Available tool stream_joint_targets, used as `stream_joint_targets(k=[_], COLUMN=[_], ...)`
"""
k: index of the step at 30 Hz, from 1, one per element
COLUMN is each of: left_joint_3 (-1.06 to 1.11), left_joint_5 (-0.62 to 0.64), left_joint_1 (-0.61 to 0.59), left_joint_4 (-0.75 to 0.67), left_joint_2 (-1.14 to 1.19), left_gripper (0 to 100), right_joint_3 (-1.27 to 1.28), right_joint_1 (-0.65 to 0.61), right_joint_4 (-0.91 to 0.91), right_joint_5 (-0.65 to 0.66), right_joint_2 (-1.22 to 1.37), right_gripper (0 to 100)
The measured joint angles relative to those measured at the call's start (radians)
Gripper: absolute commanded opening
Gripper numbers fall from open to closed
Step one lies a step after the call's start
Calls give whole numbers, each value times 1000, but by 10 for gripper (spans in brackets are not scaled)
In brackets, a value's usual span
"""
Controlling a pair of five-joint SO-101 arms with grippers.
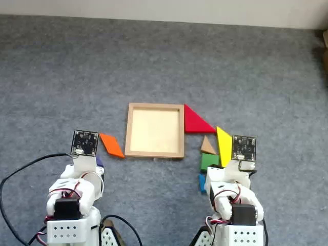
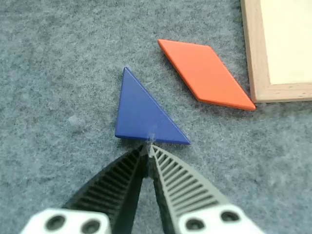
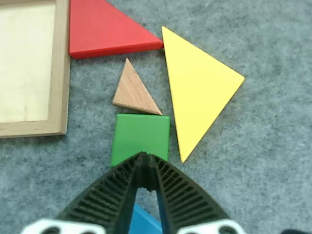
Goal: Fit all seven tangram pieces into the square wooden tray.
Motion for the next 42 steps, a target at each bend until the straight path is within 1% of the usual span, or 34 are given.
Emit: stream_joint_targets(k=[12, 16, 23, 33, 40, 42], left_joint_3=[0, 0, 0, 0, 0, 0], left_joint_5=[0, 0, 0, 0, 0, 0], left_joint_1=[0, 0, 0, 0, 0, 0], left_joint_4=[0, 0, 0, 0, 0, 0], left_joint_2=[0, 0, 0, 0, 0, 0], left_gripper=[26, 26, 26, 26, 26, 26], right_joint_3=[0, 0, -5, -302, -385, -387], right_joint_1=[0, 0, 0, 2, 0, -25], right_joint_4=[2, 81, 84, 89, 58, 38], right_joint_5=[-3, -5, -5, -5, -5, -5], right_joint_2=[0, 0, 0, -11, -11, -3], right_gripper=[5, 5, 5, 5, 5, 5])
